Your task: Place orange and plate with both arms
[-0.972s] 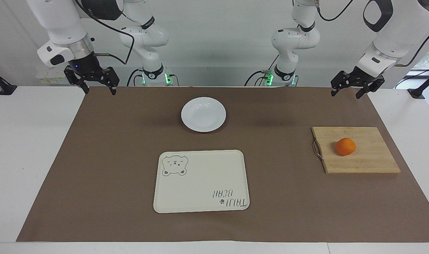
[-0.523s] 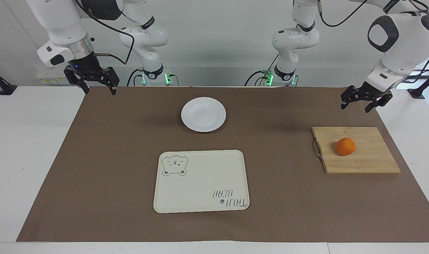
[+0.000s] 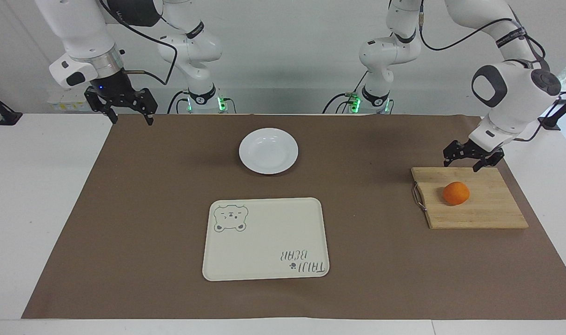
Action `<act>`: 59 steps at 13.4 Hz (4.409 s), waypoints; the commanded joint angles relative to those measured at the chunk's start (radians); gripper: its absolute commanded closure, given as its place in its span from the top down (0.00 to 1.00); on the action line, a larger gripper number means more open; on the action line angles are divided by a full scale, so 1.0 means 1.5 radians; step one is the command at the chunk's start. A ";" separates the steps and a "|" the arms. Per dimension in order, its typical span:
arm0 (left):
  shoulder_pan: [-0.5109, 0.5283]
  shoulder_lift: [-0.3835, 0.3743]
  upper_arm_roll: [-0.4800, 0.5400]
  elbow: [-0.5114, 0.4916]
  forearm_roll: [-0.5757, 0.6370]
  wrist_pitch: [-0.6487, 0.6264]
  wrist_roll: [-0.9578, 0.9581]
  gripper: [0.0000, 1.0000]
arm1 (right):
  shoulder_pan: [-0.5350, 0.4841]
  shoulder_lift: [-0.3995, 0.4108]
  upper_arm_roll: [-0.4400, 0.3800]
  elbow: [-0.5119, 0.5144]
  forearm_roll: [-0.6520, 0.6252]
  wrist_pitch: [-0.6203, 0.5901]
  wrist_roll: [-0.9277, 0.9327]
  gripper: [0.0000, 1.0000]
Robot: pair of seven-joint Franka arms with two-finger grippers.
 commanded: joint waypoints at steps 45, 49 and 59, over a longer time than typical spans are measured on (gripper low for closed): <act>-0.621 -0.001 -0.021 0.054 0.026 -0.043 -0.941 0.00 | -0.006 -0.001 0.004 0.003 0.006 -0.009 0.000 1.00; -0.698 0.076 -0.021 0.050 0.027 0.070 -1.035 0.00 | -0.006 -0.001 0.004 0.003 0.006 -0.008 0.000 1.00; -0.703 0.083 -0.017 0.061 0.073 0.058 -1.022 1.00 | -0.006 -0.001 0.004 0.003 0.005 -0.009 0.000 1.00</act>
